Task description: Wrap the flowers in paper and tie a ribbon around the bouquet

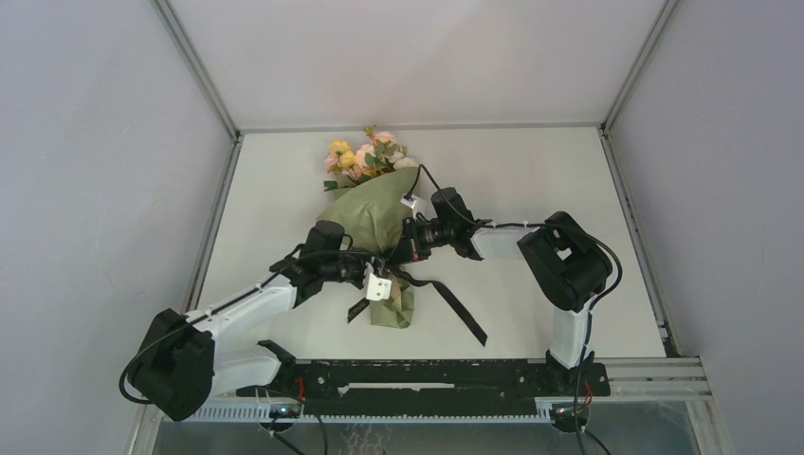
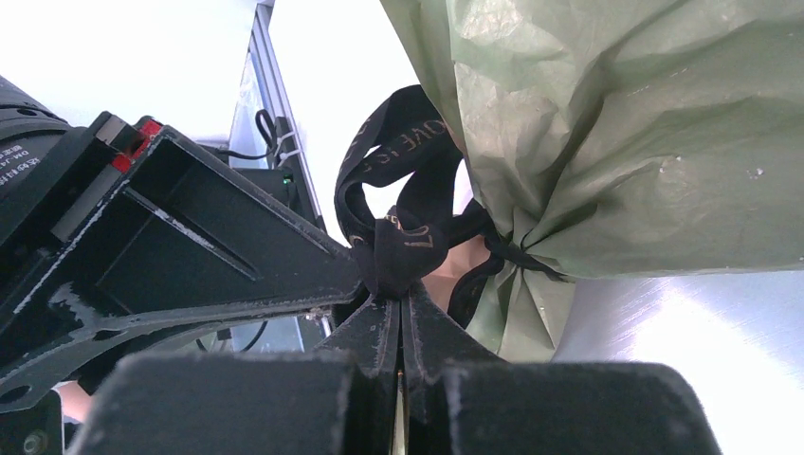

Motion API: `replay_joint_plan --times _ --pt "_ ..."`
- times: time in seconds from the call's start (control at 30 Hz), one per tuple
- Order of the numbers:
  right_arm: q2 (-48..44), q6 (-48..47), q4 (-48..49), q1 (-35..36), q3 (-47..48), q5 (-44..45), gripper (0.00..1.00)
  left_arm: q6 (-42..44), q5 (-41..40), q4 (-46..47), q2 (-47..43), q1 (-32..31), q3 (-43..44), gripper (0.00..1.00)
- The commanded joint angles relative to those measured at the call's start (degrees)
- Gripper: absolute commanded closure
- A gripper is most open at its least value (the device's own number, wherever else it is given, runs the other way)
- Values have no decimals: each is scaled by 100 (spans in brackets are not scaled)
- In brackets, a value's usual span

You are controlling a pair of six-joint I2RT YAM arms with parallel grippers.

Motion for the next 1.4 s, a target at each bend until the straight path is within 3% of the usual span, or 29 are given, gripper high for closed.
replay_joint_plan --times 0.0,0.13,0.17,0.77,0.97,1.23,1.3,1.37 --pt "-103 -101 84 -13 114 -62 100 138 -158 234 -24 -52 265 77" --pt "-128 -100 56 -8 111 -42 100 254 -144 216 -139 -63 150 99" --pt "-138 -104 46 -14 113 -34 100 250 -182 220 -160 -72 139 100" --pt "-161 -17 -47 -189 115 141 91 301 -348 155 -392 -62 32 100" --pt "-68 44 25 -195 115 127 92 420 -442 146 -388 -25 -4 100" --pt "26 87 118 -244 114 262 85 537 -422 221 -326 -28 -100 100" --pt "83 186 265 -271 111 217 87 540 -430 250 -292 -19 -101 100" --pt "98 221 326 -279 114 194 97 545 -407 239 -276 -16 -92 100"
